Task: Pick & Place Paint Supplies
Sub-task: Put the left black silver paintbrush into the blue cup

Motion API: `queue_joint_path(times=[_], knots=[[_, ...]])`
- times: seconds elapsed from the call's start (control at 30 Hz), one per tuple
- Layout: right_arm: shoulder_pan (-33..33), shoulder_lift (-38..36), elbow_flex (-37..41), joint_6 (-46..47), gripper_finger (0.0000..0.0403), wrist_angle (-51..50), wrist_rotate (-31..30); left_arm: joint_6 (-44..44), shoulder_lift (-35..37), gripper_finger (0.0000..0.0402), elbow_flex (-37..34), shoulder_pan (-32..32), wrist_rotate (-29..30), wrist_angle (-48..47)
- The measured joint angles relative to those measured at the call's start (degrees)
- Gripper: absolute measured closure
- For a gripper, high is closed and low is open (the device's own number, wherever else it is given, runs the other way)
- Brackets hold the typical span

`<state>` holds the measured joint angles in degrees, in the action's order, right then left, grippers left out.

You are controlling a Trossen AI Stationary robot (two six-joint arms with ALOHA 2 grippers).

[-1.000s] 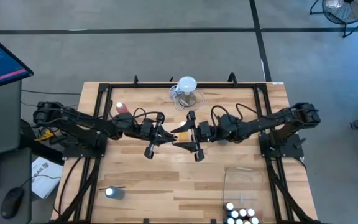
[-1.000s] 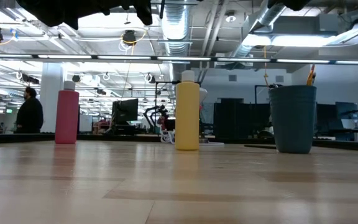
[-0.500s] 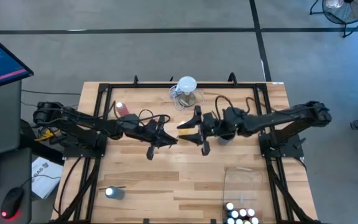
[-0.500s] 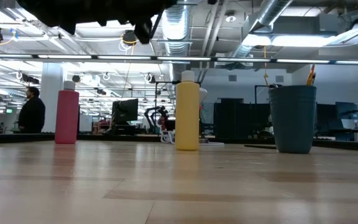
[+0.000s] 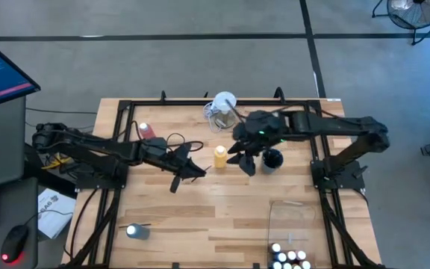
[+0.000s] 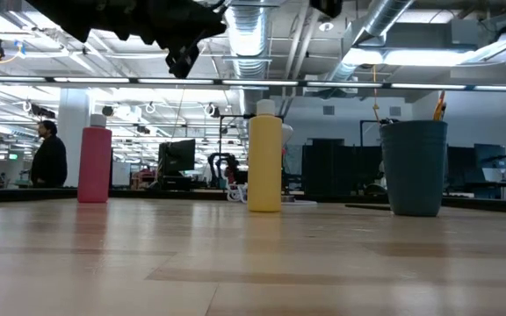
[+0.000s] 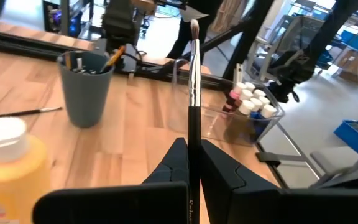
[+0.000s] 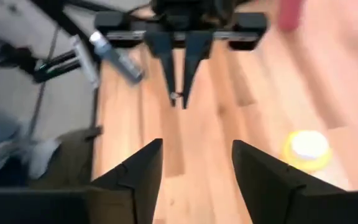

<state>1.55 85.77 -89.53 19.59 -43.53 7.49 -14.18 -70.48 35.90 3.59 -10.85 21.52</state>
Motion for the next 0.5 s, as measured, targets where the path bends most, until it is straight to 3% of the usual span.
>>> queue_joint_path(times=[0.2, 0.5], knots=[[-0.44, 9.57, -14.52, -3.06, 0.0191, -10.5, 8.38, 1.7, -0.04, 0.0402, 0.0, 1.17, 0.39, 0.58], [0.7, 21.35, -33.6, -6.39, 0.0193, -23.41, 9.12, 2.67, -0.07, 0.0402, 0.0, 1.7, 0.81, 1.48]])
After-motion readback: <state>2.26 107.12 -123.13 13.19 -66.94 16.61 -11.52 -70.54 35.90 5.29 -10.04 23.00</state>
